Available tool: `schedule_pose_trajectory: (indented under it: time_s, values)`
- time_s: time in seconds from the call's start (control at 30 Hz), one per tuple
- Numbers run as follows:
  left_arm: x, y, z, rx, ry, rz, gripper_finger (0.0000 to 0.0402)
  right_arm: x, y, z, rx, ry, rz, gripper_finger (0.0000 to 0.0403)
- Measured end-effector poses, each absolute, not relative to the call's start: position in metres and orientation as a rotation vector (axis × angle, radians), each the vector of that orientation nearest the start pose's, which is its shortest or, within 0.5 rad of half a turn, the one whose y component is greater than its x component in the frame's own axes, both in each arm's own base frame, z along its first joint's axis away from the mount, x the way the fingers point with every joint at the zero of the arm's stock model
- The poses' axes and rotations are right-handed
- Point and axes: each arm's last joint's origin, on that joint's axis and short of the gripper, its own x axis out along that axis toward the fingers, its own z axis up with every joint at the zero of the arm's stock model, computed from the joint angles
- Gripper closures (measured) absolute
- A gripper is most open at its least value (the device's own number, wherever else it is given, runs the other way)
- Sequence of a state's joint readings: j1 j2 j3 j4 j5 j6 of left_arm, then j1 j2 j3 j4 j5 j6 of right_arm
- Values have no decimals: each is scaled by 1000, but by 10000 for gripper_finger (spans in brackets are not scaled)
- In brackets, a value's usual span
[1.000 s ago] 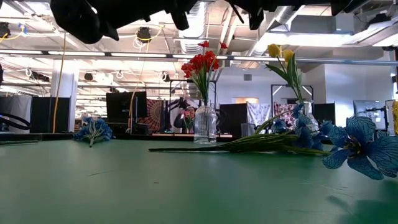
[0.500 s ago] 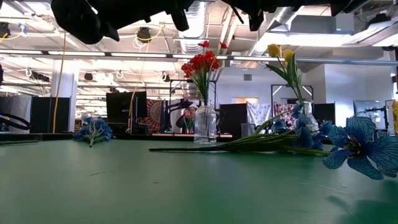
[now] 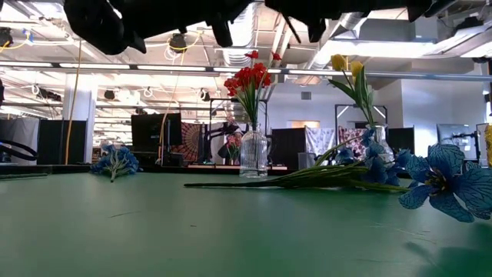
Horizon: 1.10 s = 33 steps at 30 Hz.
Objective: Sort flowers into vase by color
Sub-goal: Put the top red flowers into the left white transparent vase
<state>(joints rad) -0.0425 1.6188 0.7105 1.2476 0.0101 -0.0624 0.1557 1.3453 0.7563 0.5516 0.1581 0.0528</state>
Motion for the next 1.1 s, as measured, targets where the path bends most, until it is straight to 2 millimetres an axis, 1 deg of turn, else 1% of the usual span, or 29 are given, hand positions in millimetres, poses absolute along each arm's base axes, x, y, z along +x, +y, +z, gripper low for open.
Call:
schedule_pose_trajectory:
  time_s: [0.2, 0.27, 0.33, 0.5, 0.6, 0.77, 0.9, 1.0, 1.1]
  values:
    - [320, -5, 243, -81, -261, -13, 401, 288, 34, 264, 17, 139, -26, 178]
    - [318, 1, 246, -79, -225, 16, 401, 283, 29, 264, 2, 199, -38, 152]
    - [314, 8, 249, -77, -187, 67, 401, 276, 26, 264, 9, 254, -50, 138]
    - [303, 32, 257, -6, -117, 228, 401, 257, 19, 264, 81, 383, -98, 133]
    - [300, 50, 256, 35, -92, 290, 401, 251, 20, 261, 97, 437, -144, 133]
    - [295, 84, 249, 88, -53, 352, 401, 252, 29, 254, 54, 475, -190, 133]
    - [288, 108, 251, 104, -71, 377, 401, 252, 36, 252, 31, 481, -199, 133]
    - [282, 120, 252, 110, -79, 359, 401, 251, 39, 253, 32, 476, -193, 133]
    - [281, 129, 248, 106, -72, 365, 401, 252, 37, 252, 38, 476, -201, 133]
